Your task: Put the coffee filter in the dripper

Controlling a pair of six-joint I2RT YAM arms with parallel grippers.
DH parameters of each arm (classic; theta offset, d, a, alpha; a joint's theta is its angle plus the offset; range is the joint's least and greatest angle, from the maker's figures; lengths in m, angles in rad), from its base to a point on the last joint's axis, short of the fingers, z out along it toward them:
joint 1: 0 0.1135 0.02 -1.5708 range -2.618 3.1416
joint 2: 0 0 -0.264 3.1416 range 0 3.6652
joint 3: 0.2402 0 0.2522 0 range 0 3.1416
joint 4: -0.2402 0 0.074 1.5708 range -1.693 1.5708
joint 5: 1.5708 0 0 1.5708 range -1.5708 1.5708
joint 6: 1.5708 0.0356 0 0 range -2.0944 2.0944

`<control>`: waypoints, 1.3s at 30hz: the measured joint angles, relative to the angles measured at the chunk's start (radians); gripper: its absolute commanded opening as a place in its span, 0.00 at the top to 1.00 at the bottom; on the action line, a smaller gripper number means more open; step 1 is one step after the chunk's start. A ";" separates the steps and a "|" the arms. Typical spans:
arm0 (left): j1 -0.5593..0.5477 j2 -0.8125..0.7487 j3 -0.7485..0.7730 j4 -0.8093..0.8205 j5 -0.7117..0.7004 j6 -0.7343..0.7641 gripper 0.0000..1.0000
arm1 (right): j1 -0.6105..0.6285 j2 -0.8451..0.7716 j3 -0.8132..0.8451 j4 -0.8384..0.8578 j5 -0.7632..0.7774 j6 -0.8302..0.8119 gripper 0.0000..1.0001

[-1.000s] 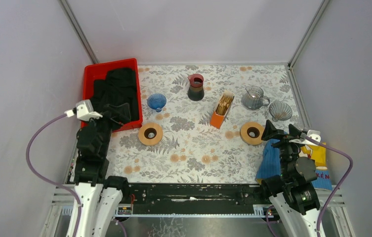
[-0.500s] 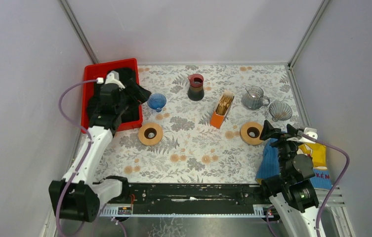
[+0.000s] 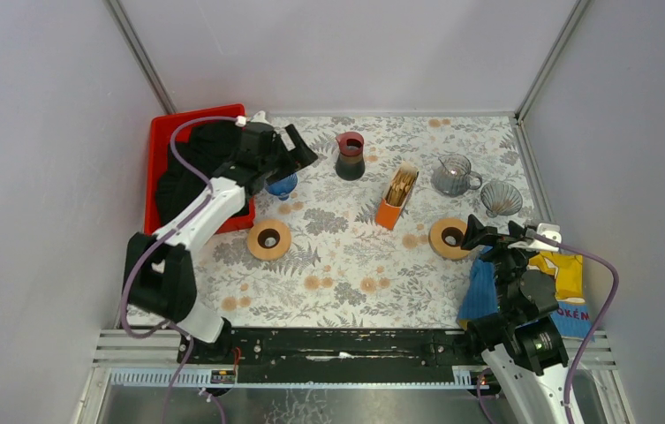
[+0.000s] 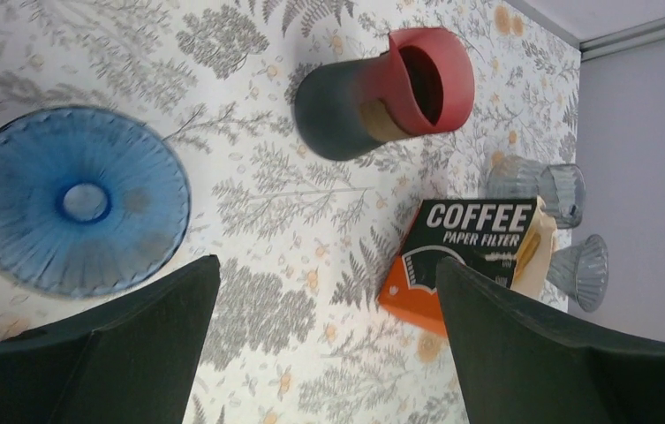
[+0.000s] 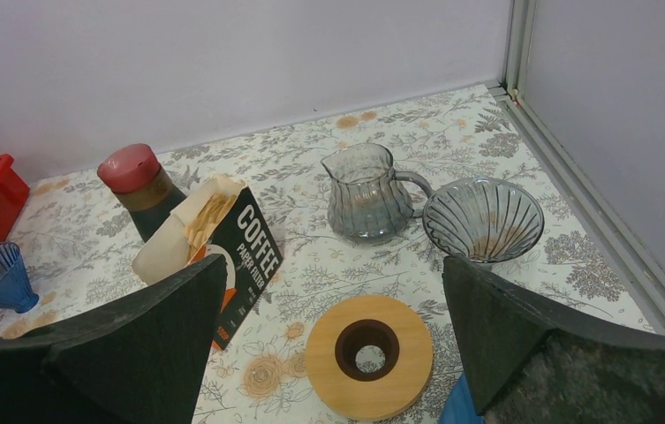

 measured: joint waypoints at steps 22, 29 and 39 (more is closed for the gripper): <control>-0.129 0.517 0.476 0.031 -0.177 0.027 0.26 | 0.000 0.000 0.000 0.000 -0.001 -0.001 0.01; -0.129 0.594 0.536 0.021 -0.188 0.047 0.36 | 0.000 0.004 0.000 0.000 -0.001 -0.003 0.01; -0.129 0.661 0.621 0.004 -0.203 0.072 0.55 | 0.000 0.020 0.000 0.000 -0.017 -0.004 0.01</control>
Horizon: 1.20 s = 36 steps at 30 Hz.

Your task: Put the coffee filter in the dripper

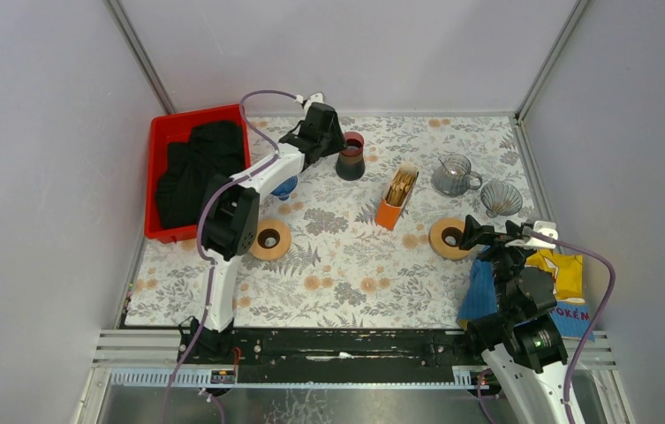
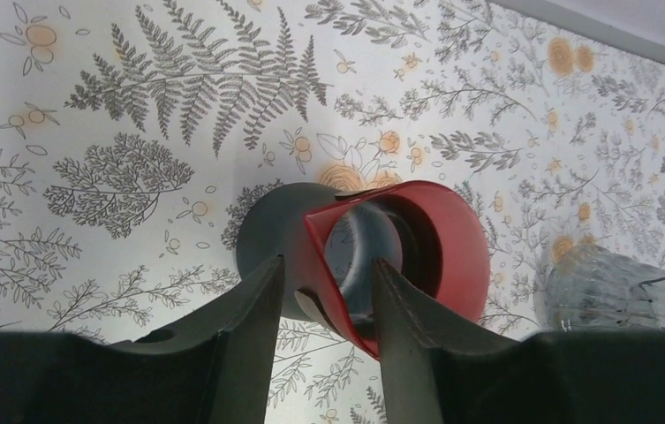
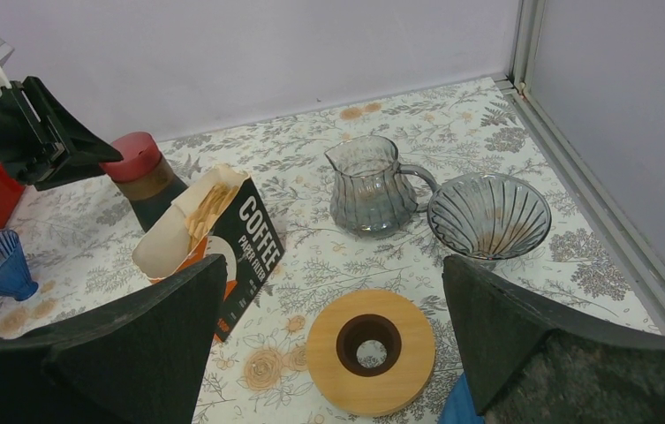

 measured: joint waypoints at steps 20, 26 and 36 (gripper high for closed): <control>0.000 -0.035 0.015 -0.126 0.050 0.200 1.00 | 0.000 0.000 0.000 0.000 -0.006 0.000 0.01; -0.001 -0.121 -0.029 -0.202 0.092 0.341 1.00 | 0.000 -0.006 -0.001 0.000 -0.008 0.000 0.01; -0.031 -0.334 -0.191 -0.307 0.127 0.546 1.00 | 0.000 -0.024 -0.007 0.000 -0.010 0.000 0.01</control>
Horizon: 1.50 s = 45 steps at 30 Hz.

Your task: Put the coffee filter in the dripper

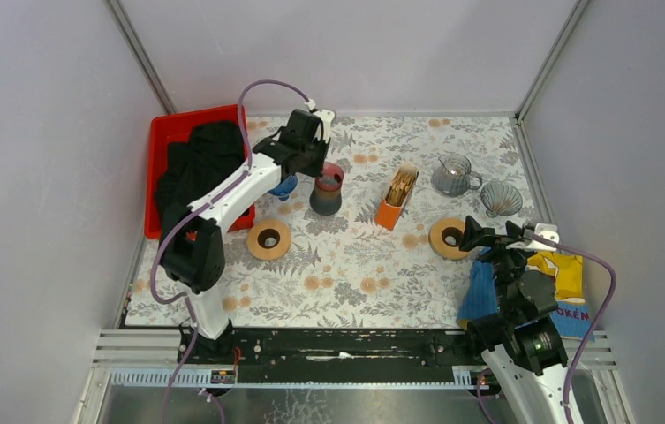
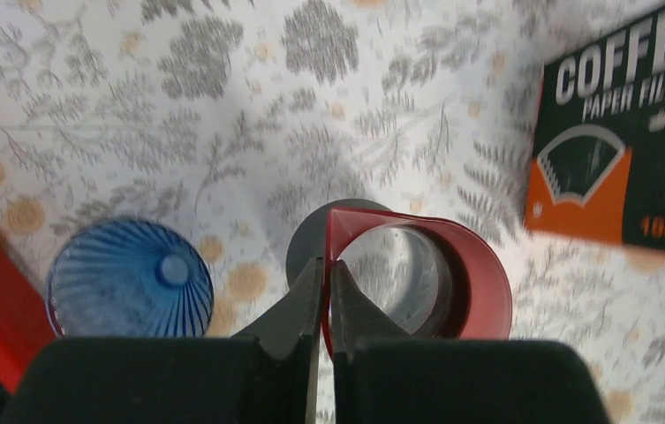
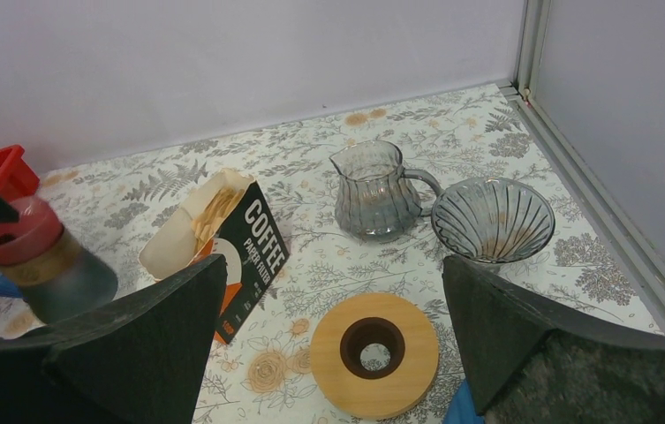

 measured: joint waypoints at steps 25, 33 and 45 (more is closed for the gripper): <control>-0.357 -0.287 -0.403 -0.009 0.217 0.344 1.00 | 0.000 -0.042 -0.004 0.000 -0.018 0.000 0.01; -0.363 -0.289 -0.418 0.016 0.206 0.362 0.75 | 0.000 -0.042 -0.004 0.000 -0.018 0.000 0.01; -0.365 -0.311 -0.421 0.021 0.072 0.367 0.39 | 0.000 -0.042 -0.004 0.000 -0.018 0.000 0.01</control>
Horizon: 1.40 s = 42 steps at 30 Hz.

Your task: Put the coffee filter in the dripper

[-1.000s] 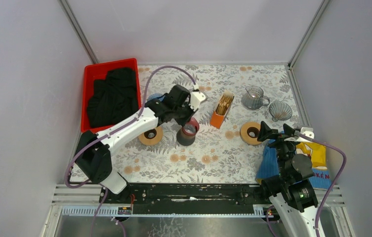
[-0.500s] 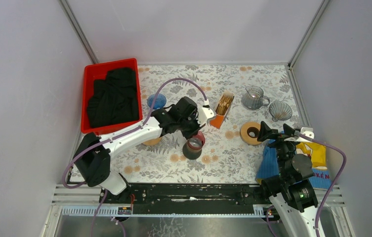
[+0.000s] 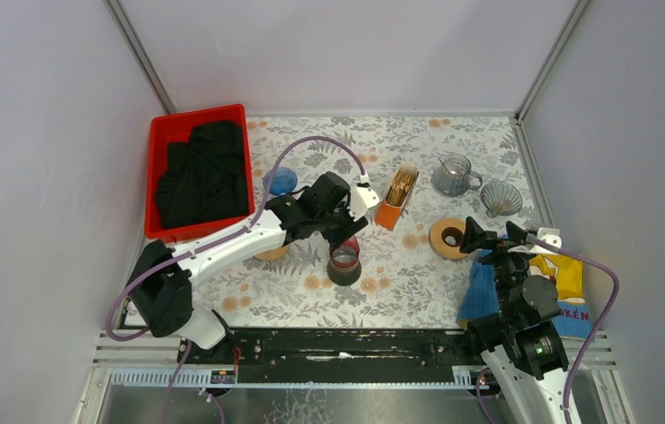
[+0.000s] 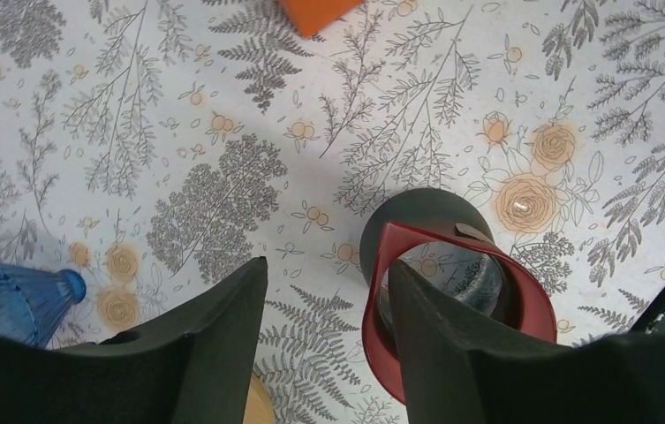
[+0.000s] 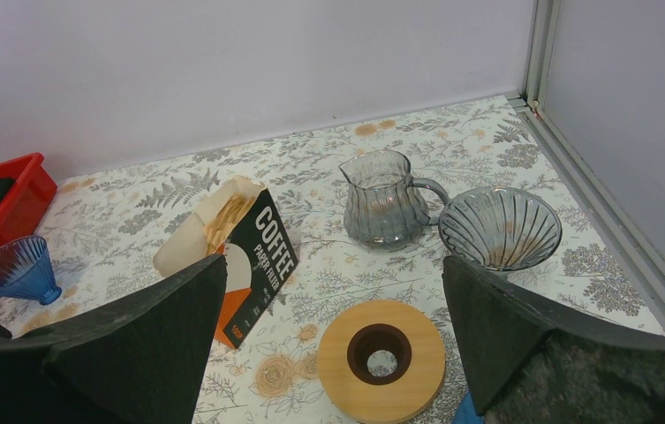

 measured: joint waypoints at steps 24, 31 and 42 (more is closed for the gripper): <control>-0.019 -0.113 -0.001 -0.205 -0.184 -0.706 0.55 | 0.000 0.000 0.000 0.000 -0.008 0.000 0.01; -0.024 -0.072 -0.011 -0.220 -0.183 -0.777 0.71 | 0.000 0.000 0.000 0.000 -0.008 0.000 0.01; -0.024 -0.024 0.003 -0.224 -0.181 -0.667 0.99 | 0.000 0.002 0.000 0.000 -0.008 0.000 0.01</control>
